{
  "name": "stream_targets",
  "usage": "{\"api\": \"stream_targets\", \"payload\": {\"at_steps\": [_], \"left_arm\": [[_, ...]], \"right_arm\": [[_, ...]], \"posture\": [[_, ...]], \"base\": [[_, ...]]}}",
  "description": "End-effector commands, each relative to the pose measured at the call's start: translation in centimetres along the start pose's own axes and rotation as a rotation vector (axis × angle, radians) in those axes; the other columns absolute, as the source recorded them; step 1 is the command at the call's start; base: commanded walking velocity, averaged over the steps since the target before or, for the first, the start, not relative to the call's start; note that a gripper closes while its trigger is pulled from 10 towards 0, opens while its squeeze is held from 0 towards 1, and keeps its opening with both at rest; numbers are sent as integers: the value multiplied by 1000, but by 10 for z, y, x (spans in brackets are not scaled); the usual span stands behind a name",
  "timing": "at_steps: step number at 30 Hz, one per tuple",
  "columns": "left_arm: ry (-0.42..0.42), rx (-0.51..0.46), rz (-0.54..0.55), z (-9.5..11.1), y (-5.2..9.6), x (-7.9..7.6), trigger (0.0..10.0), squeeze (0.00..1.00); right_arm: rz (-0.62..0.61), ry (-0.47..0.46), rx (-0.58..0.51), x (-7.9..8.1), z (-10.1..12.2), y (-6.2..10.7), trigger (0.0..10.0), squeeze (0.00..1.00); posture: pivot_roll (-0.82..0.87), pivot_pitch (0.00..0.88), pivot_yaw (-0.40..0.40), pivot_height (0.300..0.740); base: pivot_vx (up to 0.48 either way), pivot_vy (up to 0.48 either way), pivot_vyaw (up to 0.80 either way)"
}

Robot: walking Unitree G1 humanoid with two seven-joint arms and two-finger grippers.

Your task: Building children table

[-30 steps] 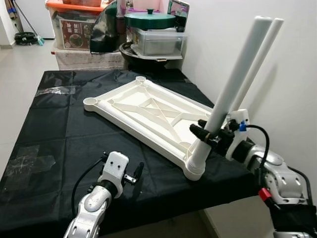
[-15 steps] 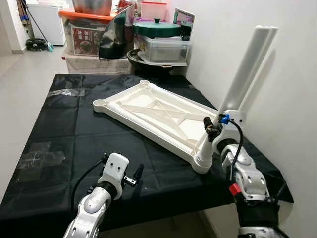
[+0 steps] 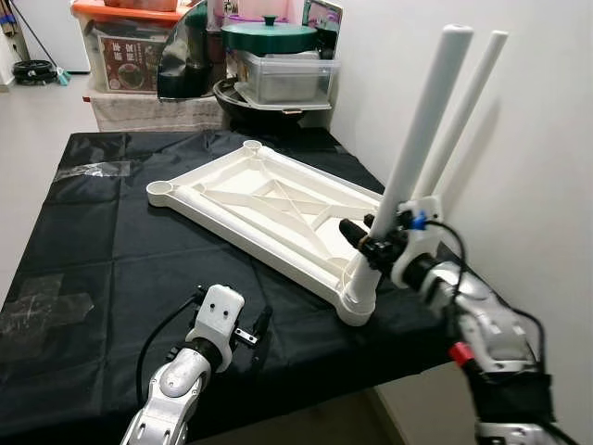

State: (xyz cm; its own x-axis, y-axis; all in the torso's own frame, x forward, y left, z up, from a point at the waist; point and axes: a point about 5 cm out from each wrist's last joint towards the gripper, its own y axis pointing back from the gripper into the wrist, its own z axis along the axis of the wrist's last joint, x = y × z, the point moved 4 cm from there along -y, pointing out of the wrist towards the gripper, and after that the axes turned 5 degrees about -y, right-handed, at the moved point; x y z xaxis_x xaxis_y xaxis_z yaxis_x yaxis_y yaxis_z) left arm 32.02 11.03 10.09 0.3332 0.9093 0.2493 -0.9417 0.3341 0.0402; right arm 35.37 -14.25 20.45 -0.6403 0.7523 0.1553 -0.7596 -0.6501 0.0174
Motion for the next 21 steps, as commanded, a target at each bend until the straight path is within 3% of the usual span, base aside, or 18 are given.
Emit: {"api": "stream_targets", "payload": {"at_steps": [1, 2, 4, 5, 7, 8, 10, 11, 12, 13, 14, 18, 19, 21], "left_arm": [[-4, 10, -11, -3, 0, -3, 10000, 0], [-4, 11, -9, -4, 0, -3, 10000, 0], [-4, 11, -9, -4, 0, -3, 10000, 0], [-5, 12, -7, -4, 1, -2, 10000, 0], [-9, 12, -2, -4, 1, -1, 10000, 0], [-9, 12, -2, -4, 1, -1, 10000, 0], [-11, 12, -2, -4, 2, 0, 10000, 0], [-11, 10, -3, -3, 2, 0, 10000, 0], [-11, 10, -3, -3, 2, 0, 10000, 0], [-11, 9, -4, -3, 1, -1, 10000, 0], [-12, 8, -5, -2, 1, -1, 10000, 0], [-13, 8, -3, -3, 2, 0, 10000, 0], [-12, 10, -2, -3, 3, 1, 10000, 0], [-12, 12, -5, -4, 3, 0, 10000, 0]], "right_arm": [[136, 10, 69, 20, -13, -2, 9176, 0], [136, 8, 107, 20, -21, -2, 1765, 0], [136, 8, 107, 20, -21, -2, 1765, 0], [114, 2, 128, 17, -28, -4, 0, 0], [-94, -64, 156, -2, -47, -12, 0, 0], [-94, -64, 156, -2, -47, -12, 0, 0], [-350, -112, 156, -26, -60, -15, 0, 0], [-575, -139, 136, -44, -67, -5, 0, 0], [-575, -139, 136, -44, -67, -5, 0, 0], [-723, -156, 125, -54, -72, 6, 0, 0], [-817, -146, 109, -54, -76, 15, 0, 0], [-835, -111, 100, -43, -77, 20, 0, 0], [-763, -86, 91, -29, -72, 12, 10000, 0], [-645, -44, 52, -11, -59, 0, 10000, 0]], "posture": [[72, 0, -130, 740], [75, 0, -132, 740], [75, 0, -132, 740], [80, 0, -134, 740], [83, 0, -129, 740], [83, 0, -129, 740], [80, 0, -126, 740], [84, 0, -125, 740], [84, 0, -125, 740], [84, 0, -125, 740], [88, 0, -128, 740], [82, 0, -122, 740], [82, 0, -122, 740], [75, 0, -116, 740]], "base": [[0, 0, 0], [0, 0, 0], [0, 0, 0], [0, 0, 0], [0, 0, 0], [0, 0, 0], [0, 0, 0], [0, 0, 0], [0, 0, 0], [0, 0, 0], [0, 0, 0], [0, 0, 0], [0, 0, 0], [0, 0, 0]]}}
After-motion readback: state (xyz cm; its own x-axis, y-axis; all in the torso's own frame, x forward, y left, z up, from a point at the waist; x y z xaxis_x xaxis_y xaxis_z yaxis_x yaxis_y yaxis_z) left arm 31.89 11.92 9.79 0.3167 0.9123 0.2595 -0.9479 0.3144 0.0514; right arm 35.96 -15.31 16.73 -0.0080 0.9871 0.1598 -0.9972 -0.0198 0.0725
